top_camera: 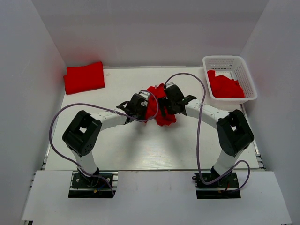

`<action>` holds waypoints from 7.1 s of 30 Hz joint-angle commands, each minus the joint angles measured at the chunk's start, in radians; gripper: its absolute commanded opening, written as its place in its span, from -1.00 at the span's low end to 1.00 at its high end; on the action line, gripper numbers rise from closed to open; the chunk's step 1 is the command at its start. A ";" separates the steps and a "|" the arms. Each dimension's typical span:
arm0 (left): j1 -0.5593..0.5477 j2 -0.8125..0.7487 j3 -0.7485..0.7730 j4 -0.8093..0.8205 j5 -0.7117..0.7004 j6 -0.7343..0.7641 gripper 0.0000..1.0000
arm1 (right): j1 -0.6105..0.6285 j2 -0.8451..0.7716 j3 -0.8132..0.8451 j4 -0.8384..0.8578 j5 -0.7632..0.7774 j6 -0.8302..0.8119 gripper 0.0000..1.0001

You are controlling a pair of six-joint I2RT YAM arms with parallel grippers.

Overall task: Fold and stack the t-shirts
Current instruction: Flatten out the tshirt

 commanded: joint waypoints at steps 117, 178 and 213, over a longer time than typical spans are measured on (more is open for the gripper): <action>0.331 0.111 0.592 -0.451 -0.323 -0.032 1.00 | -0.309 0.126 0.354 0.104 -0.001 -0.021 0.81; 0.331 -0.451 -0.455 -0.126 -0.033 -0.341 -1.00 | -0.320 -0.514 -0.579 -0.341 0.077 0.640 0.81; 0.331 -0.699 -0.024 -0.134 -0.187 -0.171 -1.00 | -0.321 -0.848 -0.325 0.326 0.321 0.286 -1.00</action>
